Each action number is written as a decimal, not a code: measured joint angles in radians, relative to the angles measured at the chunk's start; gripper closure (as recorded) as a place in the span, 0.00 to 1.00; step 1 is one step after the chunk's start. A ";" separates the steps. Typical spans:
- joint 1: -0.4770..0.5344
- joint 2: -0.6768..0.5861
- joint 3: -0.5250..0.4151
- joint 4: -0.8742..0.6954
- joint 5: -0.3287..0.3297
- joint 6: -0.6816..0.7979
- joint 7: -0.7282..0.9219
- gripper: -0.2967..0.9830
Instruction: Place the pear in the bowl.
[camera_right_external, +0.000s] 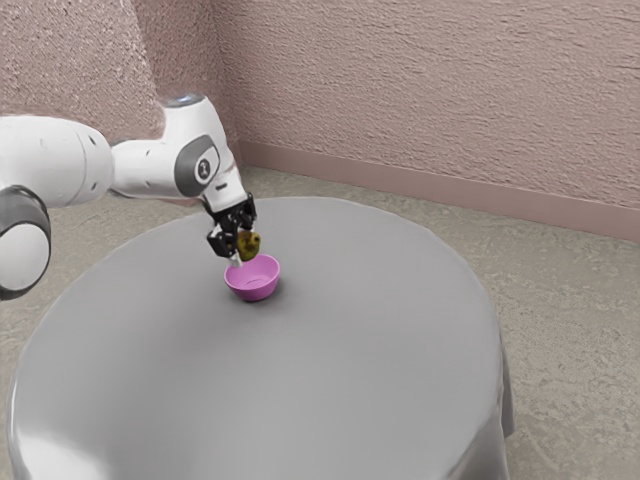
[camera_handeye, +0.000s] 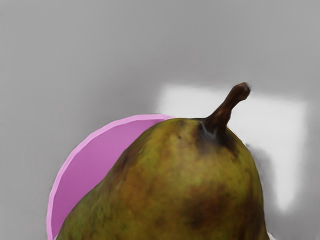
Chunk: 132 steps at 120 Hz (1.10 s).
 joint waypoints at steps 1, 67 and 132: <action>0.000 0.005 0.000 0.005 0.000 0.000 0.000 0.48; -0.017 -0.006 0.002 0.019 -0.012 -0.028 -0.012 0.28; -0.241 -0.539 0.129 -0.030 0.140 -0.566 -0.344 0.24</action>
